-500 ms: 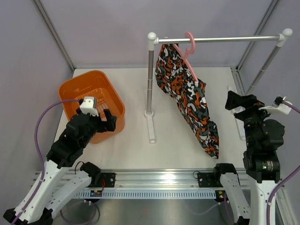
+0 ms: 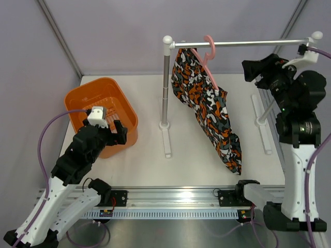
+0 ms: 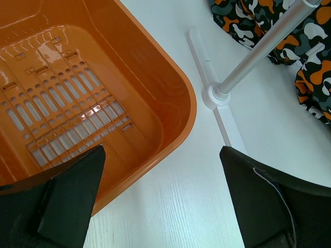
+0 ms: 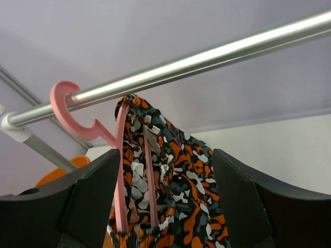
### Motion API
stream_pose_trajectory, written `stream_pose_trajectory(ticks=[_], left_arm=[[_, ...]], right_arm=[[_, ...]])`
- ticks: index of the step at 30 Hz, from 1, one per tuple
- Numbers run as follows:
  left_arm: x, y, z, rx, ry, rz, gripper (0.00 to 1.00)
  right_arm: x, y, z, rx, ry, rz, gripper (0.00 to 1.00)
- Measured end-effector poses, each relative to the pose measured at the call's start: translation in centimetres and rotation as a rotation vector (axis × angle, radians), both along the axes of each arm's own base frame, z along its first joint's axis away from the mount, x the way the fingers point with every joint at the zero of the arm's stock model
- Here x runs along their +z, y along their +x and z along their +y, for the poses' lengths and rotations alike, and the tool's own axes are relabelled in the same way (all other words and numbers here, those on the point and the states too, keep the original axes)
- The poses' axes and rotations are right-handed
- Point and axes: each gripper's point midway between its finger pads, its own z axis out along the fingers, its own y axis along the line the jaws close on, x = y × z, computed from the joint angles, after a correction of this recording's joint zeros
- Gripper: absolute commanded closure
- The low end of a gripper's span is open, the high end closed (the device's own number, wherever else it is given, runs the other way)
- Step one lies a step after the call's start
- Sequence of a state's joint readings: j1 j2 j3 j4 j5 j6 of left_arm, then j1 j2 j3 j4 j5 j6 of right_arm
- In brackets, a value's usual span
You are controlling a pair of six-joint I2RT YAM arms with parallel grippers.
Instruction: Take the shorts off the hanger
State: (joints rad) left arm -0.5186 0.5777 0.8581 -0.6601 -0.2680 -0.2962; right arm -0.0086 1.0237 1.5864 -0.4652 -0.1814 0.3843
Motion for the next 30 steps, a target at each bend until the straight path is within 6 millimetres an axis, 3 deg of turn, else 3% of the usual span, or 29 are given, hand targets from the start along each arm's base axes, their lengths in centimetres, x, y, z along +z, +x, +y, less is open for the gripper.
stream_pose_trajectory(ticks=[4,7,11,22,30], left_arm=[[0.0,0.0,0.1,0.004,0.006,-0.002,0.01],[0.0,0.0,0.1,0.003,0.009,-0.003,0.01],[0.0,0.0,0.2,0.004,0.010,-0.003,0.01],[0.0,0.0,0.2,0.004,0.010,-0.003,0.01],[0.0,0.0,0.2,0.004,0.010,-0.003,0.01]], right_arm=[[-1.8,4.0,2.4,0.117,-0.042,0.075,0.27],[-3.0,5.4,5.3,0.210,-0.096,0.112,0.26],[-3.7,4.5,7.9,0.291,-0.150,0.118,0.26],[-2.6,1.6,10.0,0.360,-0.252,0.031,0.25],[-4.2,3.2,10.9,0.332,-0.334,0.049,0.27]])
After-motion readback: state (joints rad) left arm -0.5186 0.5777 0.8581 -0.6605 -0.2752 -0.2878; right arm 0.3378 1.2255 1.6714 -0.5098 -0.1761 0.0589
